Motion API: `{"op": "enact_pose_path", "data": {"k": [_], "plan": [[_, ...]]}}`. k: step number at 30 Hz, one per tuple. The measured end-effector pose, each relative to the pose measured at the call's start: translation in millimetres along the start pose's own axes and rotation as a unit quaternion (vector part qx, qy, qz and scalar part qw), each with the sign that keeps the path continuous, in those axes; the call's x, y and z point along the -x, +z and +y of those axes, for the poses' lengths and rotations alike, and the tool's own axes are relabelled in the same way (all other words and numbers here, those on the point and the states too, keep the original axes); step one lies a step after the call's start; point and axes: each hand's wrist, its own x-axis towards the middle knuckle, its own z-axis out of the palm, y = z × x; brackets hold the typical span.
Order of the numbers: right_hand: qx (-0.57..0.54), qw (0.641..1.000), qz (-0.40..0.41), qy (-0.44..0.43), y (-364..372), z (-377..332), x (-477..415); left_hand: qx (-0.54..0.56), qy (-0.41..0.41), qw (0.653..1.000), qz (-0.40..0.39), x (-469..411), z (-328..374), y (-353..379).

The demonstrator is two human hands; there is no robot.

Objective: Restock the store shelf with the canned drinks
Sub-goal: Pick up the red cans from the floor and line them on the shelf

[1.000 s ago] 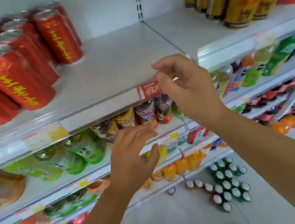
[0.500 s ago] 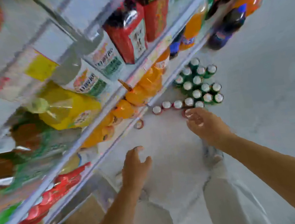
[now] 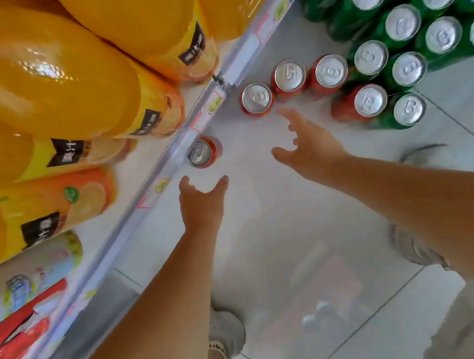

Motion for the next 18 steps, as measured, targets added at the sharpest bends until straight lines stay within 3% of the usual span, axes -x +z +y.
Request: {"op": "enact_pose_path", "data": {"k": [7,11,15,18], "plan": [[-0.007,0.999,0.048,-0.019,21.8,-12.0,-78.1,0.082,0.09,0.988,0.098,-57.2,5.7,35.2],[-0.02,0.995,0.094,-0.001,33.5,-17.3,-94.3,0.113,0.082,0.98,0.139,-62.4,12.0,42.4],[0.003,0.992,0.124,-0.009,32.8,-13.4,-84.2,0.069,0.088,0.983,0.143,-57.0,11.2,33.4],[0.026,0.992,0.127,0.002,20.0,-8.2,-59.5,0.052,0.062,0.991,0.103,-34.4,12.9,23.1]]}}
